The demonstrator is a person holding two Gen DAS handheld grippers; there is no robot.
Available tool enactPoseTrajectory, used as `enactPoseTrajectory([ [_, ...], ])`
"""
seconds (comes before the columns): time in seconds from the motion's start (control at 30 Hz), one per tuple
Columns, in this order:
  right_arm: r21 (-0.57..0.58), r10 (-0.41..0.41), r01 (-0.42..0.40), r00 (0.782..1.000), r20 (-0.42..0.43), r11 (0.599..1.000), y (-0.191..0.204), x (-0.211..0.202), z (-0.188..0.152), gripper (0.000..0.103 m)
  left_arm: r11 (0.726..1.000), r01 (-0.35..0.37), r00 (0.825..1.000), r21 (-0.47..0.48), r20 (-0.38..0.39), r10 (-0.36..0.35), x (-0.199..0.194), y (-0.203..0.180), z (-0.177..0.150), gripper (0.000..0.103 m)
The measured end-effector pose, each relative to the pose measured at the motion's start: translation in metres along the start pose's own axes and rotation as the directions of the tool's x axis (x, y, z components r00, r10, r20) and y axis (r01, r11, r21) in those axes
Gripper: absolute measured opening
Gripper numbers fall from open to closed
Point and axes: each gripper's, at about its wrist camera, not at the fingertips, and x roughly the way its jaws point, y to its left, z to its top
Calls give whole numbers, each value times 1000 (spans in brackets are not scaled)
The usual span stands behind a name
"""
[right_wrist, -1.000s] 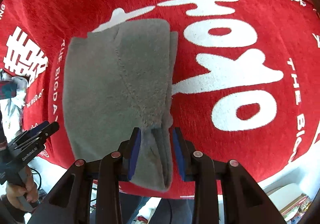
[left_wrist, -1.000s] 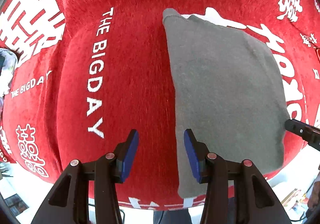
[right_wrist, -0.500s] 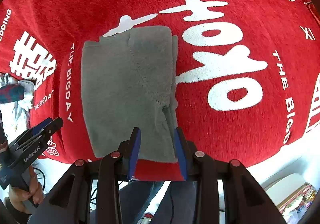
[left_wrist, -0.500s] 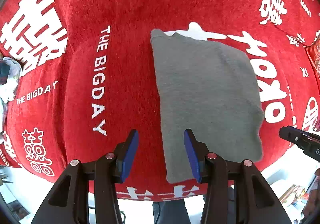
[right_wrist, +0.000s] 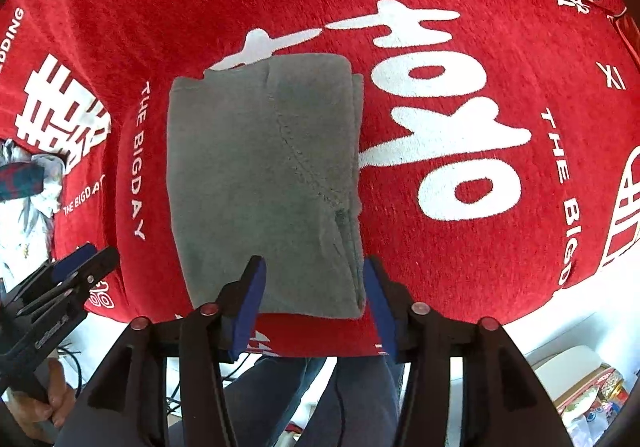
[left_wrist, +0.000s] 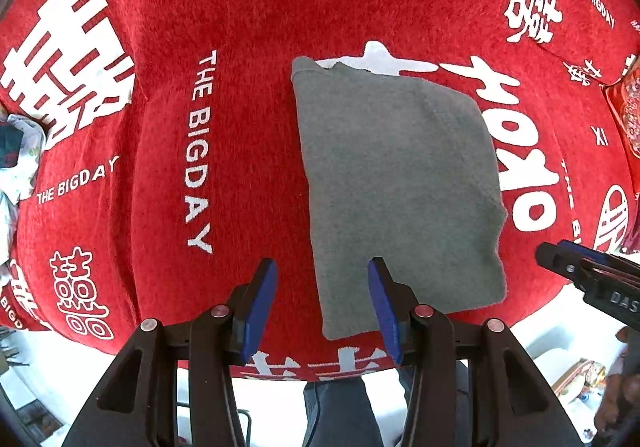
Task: Fold small clothes
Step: 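Withdraw both open grippers from the folded grey bundle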
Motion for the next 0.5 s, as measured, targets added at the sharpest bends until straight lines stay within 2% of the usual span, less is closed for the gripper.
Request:
enactPoseTrajectory([
  [0.03, 2, -1, 1, 1000, 6, 1000, 1, 0, 1, 57, 1000, 1, 1000, -2, 2, -1, -2, 0, 1, 50],
  [0.1, 17, 6, -6, 1000, 26, 1000, 2, -3, 2, 59, 1000, -12, 1000, -6, 11, 12, -8, 0, 3, 97],
  [0.13, 24, 7, -8, 999, 31, 1000, 3, -3, 2, 63, 1000, -23, 999, -1, 24, 23, -12, -1, 4, 102],
  [0.23, 46, 8, -10, 999, 49, 999, 4, -6, 2, 68, 998, -47, 998, 49, 31, 46, -18, -8, 8, 102],
  [0.37, 38, -29, 26, 996, 80, 999, 11, -12, 2, 74, 993, -82, 996, 87, 32, 79, -25, -15, 16, 102],
  [0.4, 32, -44, 41, 995, 93, 999, 14, -14, 1, 84, 993, -82, 996, 88, 33, 79, -27, -17, 18, 102],
  [0.5, 9, -78, 78, 987, 143, 997, 26, -23, -3, 87, 995, -51, 998, 89, 31, 49, -32, -20, 24, 102],
])
